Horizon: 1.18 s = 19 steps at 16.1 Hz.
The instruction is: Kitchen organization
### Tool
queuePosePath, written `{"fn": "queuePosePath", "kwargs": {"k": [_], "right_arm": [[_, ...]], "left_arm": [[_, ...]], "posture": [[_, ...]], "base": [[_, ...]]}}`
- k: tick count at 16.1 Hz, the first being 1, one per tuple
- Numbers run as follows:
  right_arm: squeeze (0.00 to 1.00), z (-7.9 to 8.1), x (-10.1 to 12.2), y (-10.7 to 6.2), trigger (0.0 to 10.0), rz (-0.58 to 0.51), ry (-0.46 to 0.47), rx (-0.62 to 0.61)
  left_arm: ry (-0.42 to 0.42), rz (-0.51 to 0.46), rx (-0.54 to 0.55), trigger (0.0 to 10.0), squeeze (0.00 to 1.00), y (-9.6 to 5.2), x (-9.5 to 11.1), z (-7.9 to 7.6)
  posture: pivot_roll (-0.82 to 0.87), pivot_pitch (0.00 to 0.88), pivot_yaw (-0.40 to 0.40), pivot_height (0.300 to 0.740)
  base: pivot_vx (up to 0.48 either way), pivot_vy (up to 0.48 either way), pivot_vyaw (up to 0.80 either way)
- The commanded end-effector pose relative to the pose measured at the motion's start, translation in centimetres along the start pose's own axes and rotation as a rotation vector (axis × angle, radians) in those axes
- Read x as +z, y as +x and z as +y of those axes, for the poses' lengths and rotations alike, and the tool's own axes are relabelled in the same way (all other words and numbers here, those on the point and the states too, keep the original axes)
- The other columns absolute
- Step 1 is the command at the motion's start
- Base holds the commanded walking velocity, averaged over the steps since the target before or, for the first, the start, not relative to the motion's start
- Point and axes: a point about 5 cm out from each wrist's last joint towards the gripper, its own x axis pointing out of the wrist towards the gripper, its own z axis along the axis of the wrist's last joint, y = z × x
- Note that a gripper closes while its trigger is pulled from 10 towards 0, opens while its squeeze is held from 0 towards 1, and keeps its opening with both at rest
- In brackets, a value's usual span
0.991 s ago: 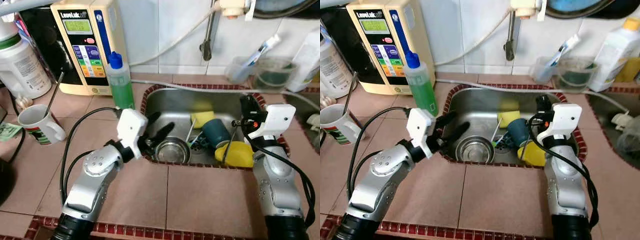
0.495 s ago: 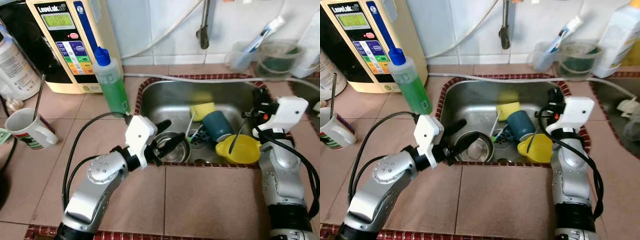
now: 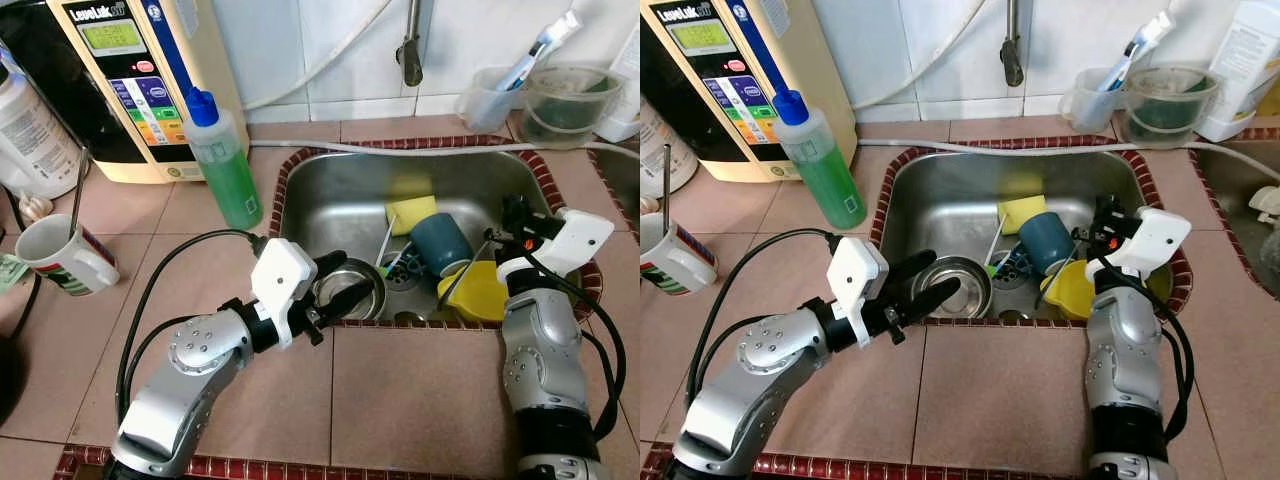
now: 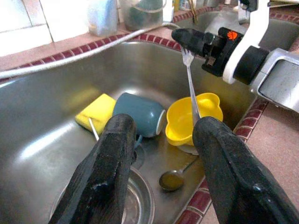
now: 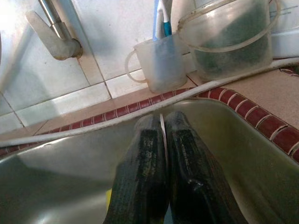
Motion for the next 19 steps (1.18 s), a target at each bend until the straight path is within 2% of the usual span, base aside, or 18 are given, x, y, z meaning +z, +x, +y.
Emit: {"fn": "queuePosePath", "kwargs": {"k": [1, 3, 4, 5, 6, 17, 19], "right_arm": [[0.00, -0.1, -1.2, -0.5, 10.0, 0.032, 0.022, -0.018], [0.00, 0.3, -1.6, -0.6, 10.0, 0.045, 0.047, -0.021], [0.57, 0.5, -1.7, -0.6, 10.0, 0.046, 0.061, -0.012], [1.00, 0.6, -1.8, -0.6, 10.0, 0.047, 0.064, -0.011], [1.00, 0.9, -1.8, -0.6, 10.0, 0.045, 0.090, 0.013], [1.00, 1.3, -1.6, 0.0, 10.0, 0.021, 0.101, 0.022], [1.00, 1.7, -1.4, -0.2, 10.0, 0.014, 0.067, 0.051]], "left_arm": [[-0.007, 0.014, -0.007, 10.0, 0.00, -0.2, 0.1, 0.0], [-0.003, 0.019, -0.001, 10.0, 0.00, -0.2, 0.1, 0.1], [-0.004, 0.020, 0.000, 10.0, 0.00, -0.2, 0.1, 0.1], [-0.004, 0.021, 0.001, 10.0, 0.00, -0.2, 0.1, 0.1], [-0.002, 0.021, 0.007, 10.0, 0.00, -0.2, 0.1, 0.2], [0.007, -0.004, 0.093, 10.0, 0.00, 0.4, 0.3, 1.9], [-0.015, -0.022, 0.225, 10.0, 0.00, 0.4, -0.1, 3.3]], "posture": [[0.00, 0.209, 0.151, 0.740], [0.00, 0.201, 0.149, 0.740], [0.01, 0.198, 0.148, 0.740], [0.01, 0.192, 0.146, 0.740], [0.01, 0.186, 0.145, 0.740], [0.01, 0.107, 0.116, 0.740], [0.00, 0.074, 0.097, 0.740]], "base": [[0.000, 0.000, 0.00], [0.000, 0.000, 0.00], [0.000, 0.000, 0.00], [0.000, 0.000, 0.00], [0.000, 0.000, 0.00], [0.000, 0.000, 0.00], [0.000, 0.000, 0.00]]}}
